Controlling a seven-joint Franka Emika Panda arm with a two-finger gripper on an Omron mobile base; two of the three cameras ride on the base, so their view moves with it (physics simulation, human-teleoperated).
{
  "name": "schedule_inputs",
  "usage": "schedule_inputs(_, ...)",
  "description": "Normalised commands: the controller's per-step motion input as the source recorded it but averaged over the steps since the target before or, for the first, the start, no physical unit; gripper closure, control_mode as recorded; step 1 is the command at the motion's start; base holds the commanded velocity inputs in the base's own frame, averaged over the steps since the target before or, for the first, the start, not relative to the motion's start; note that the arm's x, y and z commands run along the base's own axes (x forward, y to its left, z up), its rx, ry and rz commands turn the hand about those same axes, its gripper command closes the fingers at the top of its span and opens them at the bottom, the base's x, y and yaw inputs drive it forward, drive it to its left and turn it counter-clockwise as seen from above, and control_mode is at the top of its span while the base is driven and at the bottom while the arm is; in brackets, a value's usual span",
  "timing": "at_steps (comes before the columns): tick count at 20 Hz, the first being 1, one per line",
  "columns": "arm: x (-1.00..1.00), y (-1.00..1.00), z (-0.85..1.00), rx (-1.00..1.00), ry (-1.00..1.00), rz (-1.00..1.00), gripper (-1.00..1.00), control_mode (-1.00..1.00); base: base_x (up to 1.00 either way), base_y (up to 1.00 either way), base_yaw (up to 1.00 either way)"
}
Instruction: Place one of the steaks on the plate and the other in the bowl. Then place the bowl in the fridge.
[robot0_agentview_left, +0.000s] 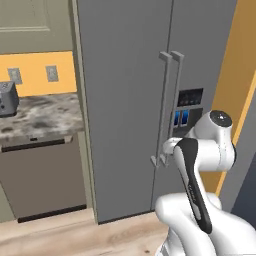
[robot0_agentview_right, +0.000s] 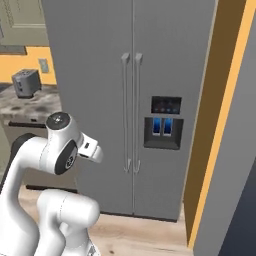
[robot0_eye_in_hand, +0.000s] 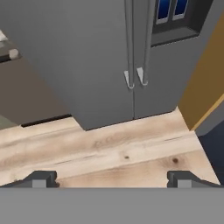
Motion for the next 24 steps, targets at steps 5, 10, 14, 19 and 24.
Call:
schedule_inputs(5,0.0,0.0,0.0,0.0,0.0,0.0,-1.0,1.0,-0.01,-0.61,0.37)
schedule_inputs(10,0.0,0.0,0.0,0.0,0.0,0.0,-1.0,1.0,0.0,-0.21,0.26)
schedule_inputs(14,0.0,0.0,0.0,0.0,0.0,0.0,-1.0,1.0,0.0,-0.45,0.02)
schedule_inputs(19,0.0,0.0,0.0,0.0,0.0,0.0,-1.0,1.0,0.0,-0.34,-0.13)
schedule_inputs(24,0.0,0.0,0.0,0.0,0.0,0.0,-1.0,1.0,-0.15,0.0,-0.04)
